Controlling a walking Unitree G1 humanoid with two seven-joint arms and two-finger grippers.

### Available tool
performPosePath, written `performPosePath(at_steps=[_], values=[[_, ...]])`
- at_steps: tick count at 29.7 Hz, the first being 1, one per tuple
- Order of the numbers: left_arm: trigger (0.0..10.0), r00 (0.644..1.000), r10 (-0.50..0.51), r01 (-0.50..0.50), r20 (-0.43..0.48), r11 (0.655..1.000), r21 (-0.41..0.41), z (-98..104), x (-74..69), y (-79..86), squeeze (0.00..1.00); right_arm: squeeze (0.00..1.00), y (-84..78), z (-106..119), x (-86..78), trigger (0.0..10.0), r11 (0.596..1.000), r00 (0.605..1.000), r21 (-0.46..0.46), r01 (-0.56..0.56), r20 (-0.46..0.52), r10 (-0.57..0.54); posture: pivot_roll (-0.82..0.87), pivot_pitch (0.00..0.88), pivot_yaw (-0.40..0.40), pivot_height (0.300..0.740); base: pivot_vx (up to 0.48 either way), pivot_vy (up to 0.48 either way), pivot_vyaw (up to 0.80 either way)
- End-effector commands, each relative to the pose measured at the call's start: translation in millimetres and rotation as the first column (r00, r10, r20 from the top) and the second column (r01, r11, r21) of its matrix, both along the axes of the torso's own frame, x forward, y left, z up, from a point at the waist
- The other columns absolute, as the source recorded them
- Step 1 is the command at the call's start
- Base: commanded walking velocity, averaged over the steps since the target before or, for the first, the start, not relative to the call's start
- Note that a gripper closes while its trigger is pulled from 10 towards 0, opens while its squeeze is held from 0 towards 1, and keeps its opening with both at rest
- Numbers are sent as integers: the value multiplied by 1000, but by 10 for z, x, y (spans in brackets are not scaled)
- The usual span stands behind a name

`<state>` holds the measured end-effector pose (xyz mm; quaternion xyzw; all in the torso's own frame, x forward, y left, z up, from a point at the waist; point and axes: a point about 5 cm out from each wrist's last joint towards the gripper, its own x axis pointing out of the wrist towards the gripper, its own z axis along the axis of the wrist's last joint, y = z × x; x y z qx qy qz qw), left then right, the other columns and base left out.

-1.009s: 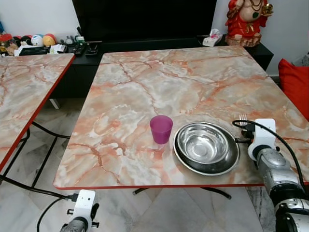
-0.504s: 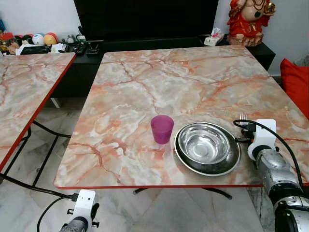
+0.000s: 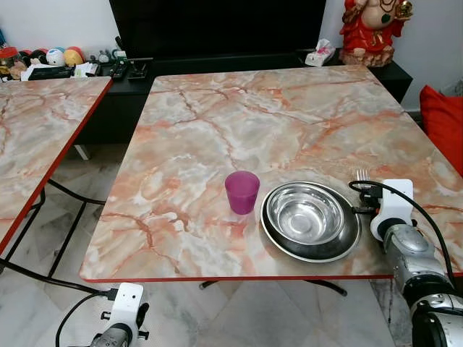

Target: Setting the table

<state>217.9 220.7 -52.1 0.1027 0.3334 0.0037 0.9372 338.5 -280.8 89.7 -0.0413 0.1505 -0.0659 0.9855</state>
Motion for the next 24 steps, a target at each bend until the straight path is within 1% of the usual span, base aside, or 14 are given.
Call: performPosePath(at_steps=[1, 24], values=[[10000, 1000, -13, 13, -11, 1000, 8, -5, -7, 9, 0, 0, 24, 28, 31, 10000, 1000, 1000, 0, -10, 9, 10, 6, 47, 56, 740, 0, 0, 0], [10000, 1000, -16, 16, -5, 1000, 13, 4, 1, 18, 0, 0, 77, -27, 24, 10000, 1000, 1000, -13, -26, -9, 25, 14, 44, 57, 740, 0, 0, 0]])
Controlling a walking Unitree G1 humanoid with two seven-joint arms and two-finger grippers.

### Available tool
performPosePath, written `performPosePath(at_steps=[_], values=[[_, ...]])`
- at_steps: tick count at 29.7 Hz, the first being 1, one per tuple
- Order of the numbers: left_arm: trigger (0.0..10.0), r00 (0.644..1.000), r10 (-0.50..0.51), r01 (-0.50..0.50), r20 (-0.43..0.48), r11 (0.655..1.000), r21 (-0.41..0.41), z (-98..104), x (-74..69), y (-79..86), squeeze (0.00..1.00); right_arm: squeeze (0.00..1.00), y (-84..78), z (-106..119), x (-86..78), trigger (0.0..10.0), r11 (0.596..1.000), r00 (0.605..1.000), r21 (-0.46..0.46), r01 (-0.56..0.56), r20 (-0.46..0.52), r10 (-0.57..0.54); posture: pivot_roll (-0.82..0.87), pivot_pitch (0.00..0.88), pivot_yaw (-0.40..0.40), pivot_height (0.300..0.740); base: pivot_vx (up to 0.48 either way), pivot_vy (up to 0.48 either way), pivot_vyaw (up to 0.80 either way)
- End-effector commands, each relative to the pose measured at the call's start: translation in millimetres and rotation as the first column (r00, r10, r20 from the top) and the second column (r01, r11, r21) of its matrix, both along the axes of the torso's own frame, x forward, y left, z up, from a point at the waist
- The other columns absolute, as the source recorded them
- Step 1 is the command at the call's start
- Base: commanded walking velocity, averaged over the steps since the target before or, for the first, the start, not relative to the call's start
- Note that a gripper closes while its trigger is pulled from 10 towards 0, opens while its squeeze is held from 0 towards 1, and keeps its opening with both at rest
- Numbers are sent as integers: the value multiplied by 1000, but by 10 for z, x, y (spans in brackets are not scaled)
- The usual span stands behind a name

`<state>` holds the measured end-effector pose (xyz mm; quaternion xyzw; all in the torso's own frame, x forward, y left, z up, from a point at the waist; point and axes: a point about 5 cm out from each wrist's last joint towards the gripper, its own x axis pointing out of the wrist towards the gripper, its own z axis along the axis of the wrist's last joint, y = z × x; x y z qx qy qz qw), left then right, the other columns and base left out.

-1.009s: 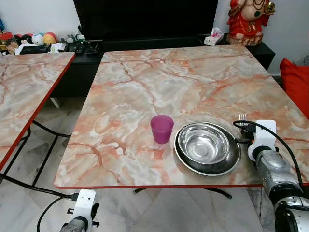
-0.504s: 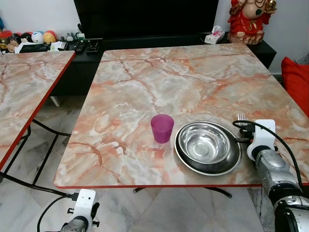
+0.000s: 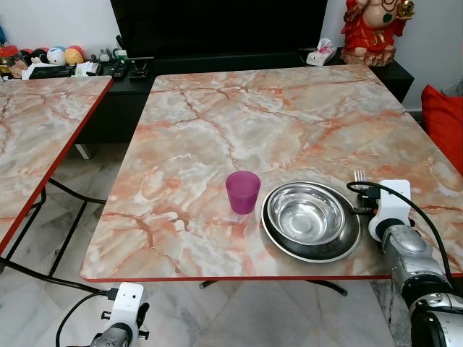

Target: Setting the table

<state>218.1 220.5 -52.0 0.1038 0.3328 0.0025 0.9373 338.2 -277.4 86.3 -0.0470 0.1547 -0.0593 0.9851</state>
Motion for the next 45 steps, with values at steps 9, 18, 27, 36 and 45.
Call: performPosePath(at_steps=[9, 18, 27, 36, 45], values=[[10000, 1000, -15, 15, -3, 1000, 13, 9, 9, 19, 0, 0, 53, -13, 20, 10000, 1000, 1000, -5, -15, -9, 15, 15, 45, 58, 740, 0, 0, 0], [10000, 1000, -15, 15, -1, 1000, 15, 14, 16, 20, 0, 0, 44, -17, 16, 10000, 1000, 1000, -2, -5, -11, 5, 17, 45, 60, 740, 0, 0, 0], [10000, 1000, -14, 14, 1, 1000, 18, 15, 16, 20, 0, 0, 42, -27, 11, 10000, 1000, 1000, 0, 1, -15, -1, 24, 33, 59, 740, 0, 0, 0], [10000, 1000, -19, 19, 1, 1000, 24, 19, 19, 27, 0, 0, 73, -45, 12, 10000, 1000, 1000, 3, -4, -18, 4, 24, 22, 62, 740, 0, 0, 0], [10000, 1000, -20, 20, 3, 1000, 24, 23, 22, 34, 0, 0, 61, -62, 0, 10000, 1000, 1000, 4, 8, -28, -8, 25, 17, 62, 740, 0, 0, 0]])
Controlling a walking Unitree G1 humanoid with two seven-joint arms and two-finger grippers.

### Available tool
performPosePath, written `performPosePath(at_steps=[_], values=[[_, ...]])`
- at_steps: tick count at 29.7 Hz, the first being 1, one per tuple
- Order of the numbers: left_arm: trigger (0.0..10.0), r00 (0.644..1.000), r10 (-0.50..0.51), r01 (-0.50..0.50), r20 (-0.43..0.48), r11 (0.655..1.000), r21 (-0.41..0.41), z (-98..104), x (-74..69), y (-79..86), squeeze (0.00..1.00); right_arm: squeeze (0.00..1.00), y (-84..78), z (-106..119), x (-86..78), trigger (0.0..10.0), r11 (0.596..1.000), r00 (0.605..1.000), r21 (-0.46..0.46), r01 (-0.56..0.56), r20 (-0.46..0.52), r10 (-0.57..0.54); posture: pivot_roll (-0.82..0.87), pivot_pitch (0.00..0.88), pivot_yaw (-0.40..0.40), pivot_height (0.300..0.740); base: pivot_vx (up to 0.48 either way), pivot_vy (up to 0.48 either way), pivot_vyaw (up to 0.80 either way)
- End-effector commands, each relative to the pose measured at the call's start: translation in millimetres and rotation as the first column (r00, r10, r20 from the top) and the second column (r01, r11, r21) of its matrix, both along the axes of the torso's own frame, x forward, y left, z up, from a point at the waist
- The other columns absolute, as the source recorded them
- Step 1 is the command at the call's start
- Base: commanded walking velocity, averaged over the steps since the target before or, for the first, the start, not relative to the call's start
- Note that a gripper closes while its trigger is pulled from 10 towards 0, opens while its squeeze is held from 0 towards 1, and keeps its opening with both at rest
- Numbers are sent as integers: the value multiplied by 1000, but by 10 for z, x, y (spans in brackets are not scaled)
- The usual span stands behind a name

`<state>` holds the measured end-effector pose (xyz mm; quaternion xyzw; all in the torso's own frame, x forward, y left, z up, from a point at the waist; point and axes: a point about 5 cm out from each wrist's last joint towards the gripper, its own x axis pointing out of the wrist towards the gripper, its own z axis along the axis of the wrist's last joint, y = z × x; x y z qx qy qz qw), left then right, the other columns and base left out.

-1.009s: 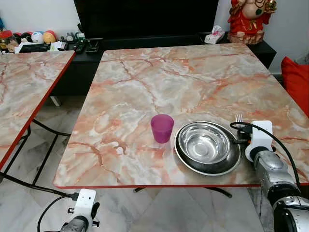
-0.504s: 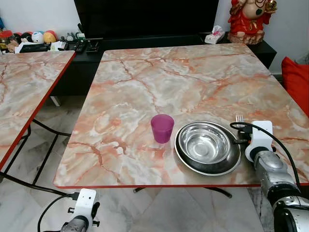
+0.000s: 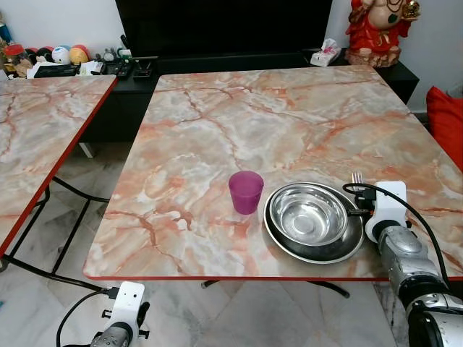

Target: Setting the table

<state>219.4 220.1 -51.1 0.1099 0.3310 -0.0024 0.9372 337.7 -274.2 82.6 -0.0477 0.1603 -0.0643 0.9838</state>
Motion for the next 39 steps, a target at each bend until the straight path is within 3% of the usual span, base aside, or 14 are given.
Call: performPosePath(at_steps=[1, 13, 27, 28, 30, 39], values=[[10000, 1000, -7, 7, 1, 1000, 15, 14, 8, 36, 0, 0, 26, -26, 3, 10000, 1000, 1000, 6, 0, -17, 0, 25, 17, 62, 740, 0, 0, 0], [10000, 1000, -6, 6, 0, 1000, 15, 14, 9, 36, 0, 0, -97, -13, -31, 10000, 998, 998, -7, 56, -26, -56, 26, 22, 61, 740, 0, 0, 0], [10000, 1000, -5, 5, 2, 1000, 16, 12, 9, 27, 0, 0, -64, -26, -23, 10000, 999, 998, -7, 44, -34, -44, 29, 24, 59, 740, 0, 0, 0], [10000, 1000, -6, 6, 1, 1000, 16, 11, 7, 28, 0, 114, -59, -33, -26, 10000, 999, 998, -7, 42, -37, -42, 29, 24, 59, 740, 0, 0, 0], [10000, 1000, -6, 6, 1, 1000, 16, 11, 5, 29, 0, 200, -57, -38, -28, 10000, 999, 998, -7, 42, -39, -42, 29, 25, 60, 740, 0, 0, 0], [10000, 1000, -6, 6, 5, 1000, 17, 17, 13, 31, 0, 188, -54, -54, -36, 10000, 999, 998, -7, 43, -46, -44, 28, 27, 62, 740, 0, 0, 0]])
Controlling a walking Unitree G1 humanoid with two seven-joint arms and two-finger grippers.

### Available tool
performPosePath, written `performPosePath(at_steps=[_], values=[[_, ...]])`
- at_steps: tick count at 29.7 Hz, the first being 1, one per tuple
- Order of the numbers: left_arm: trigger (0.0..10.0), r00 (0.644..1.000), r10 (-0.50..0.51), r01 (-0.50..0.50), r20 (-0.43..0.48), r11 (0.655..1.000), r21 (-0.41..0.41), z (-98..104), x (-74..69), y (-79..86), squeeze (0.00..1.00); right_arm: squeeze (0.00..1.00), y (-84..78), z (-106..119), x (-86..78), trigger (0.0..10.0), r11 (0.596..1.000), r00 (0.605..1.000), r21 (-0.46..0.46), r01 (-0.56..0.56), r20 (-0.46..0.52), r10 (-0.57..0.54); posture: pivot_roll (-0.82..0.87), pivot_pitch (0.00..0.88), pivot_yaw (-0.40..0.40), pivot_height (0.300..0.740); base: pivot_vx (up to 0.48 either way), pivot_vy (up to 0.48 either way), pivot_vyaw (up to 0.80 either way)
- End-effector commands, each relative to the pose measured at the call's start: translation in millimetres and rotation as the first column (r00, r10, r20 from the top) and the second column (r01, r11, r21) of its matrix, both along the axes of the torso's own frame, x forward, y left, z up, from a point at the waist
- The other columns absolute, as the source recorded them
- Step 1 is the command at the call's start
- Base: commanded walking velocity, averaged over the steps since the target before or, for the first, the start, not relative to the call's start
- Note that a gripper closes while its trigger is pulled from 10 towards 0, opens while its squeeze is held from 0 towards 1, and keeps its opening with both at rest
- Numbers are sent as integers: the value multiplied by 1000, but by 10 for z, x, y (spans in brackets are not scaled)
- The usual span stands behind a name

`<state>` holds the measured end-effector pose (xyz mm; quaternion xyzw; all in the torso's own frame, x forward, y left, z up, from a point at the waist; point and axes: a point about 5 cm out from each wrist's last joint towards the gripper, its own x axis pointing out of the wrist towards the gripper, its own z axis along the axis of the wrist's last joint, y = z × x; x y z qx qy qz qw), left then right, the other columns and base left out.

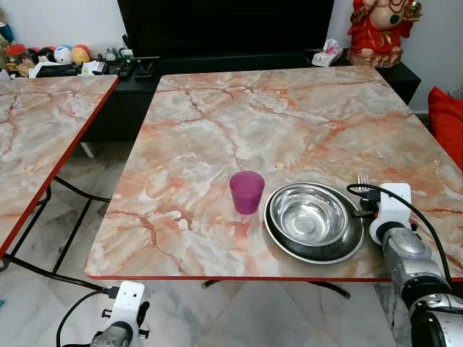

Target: Setting the table

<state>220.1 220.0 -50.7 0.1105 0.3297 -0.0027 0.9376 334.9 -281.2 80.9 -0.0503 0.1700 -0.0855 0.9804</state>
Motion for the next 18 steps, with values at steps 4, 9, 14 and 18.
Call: performPosePath(at_steps=[4, 9, 14, 18], values=[[10000, 1000, -11, 10, 6, 1000, 17, 21, 21, 27, 0, 188, 7, -48, -17, 10000, 1000, 1000, 6, 7, -31, -6, 28, 27, 62, 740, 0, 0, 0], [10000, 1000, -10, 10, 8, 1000, 19, 26, 25, 33, 0, 212, 5, -50, -19, 10000, 1000, 999, 7, 8, -33, -7, 30, 27, 62, 740, 0, 0, 0], [10000, 1000, -12, 12, 12, 1000, 22, 30, 30, 33, 0, 486, 8, -49, -17, 10000, 1000, 999, 8, 7, -33, -7, 31, 28, 61, 740, 0, 0, 0], [10000, 1000, -16, 15, 13, 1000, 23, 31, 32, 29, 0, 490, 10, -47, -15, 10000, 1000, 1000, 8, 6, -31, -5, 29, 27, 63, 740, 0, 0, 0]])
